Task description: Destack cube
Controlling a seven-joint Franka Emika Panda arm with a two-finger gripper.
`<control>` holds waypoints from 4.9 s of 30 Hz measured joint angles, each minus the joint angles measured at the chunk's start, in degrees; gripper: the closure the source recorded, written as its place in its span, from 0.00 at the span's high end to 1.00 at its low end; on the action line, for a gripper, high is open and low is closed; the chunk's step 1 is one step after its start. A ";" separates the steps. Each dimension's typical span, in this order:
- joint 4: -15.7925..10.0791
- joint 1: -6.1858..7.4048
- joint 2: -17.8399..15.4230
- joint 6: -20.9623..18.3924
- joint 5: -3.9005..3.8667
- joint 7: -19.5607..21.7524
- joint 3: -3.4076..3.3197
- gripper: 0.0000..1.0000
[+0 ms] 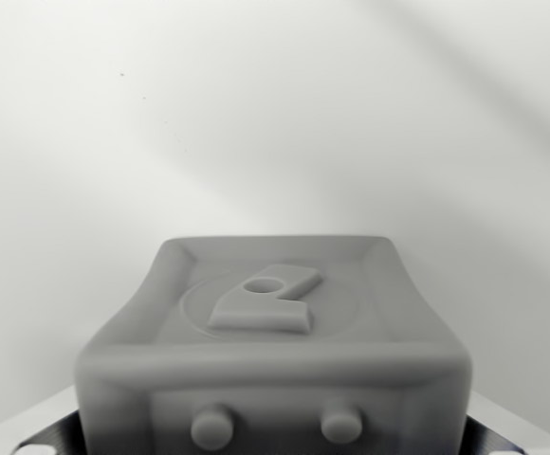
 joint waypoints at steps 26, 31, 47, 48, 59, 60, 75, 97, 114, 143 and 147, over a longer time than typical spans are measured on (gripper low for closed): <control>0.08 -0.09 0.16 0.20 0.00 0.00 0.09 1.00; 0.08 -0.09 0.16 0.21 0.00 0.00 0.09 1.00; -0.27 0.05 -1.17 -0.64 0.00 0.04 -0.04 1.00; -0.36 0.09 -1.54 -0.89 -0.01 0.05 -0.09 1.00; -1.50 0.67 -6.13 -4.29 -0.31 0.27 -0.81 1.00; -1.64 0.74 -6.70 -4.73 -0.38 0.32 -0.90 1.00; -2.77 1.35 -15.64 -12.37 -2.10 1.43 -1.85 1.00; -1.30 1.35 -28.78 -26.89 -4.14 2.91 -2.05 1.00; 2.37 1.34 -35.13 -36.85 -4.68 3.33 -2.05 1.00; 5.64 1.34 -37.82 -42.95 -4.82 3.46 -2.03 1.00; 5.64 1.34 -37.82 -42.95 -4.82 3.46 -2.03 1.00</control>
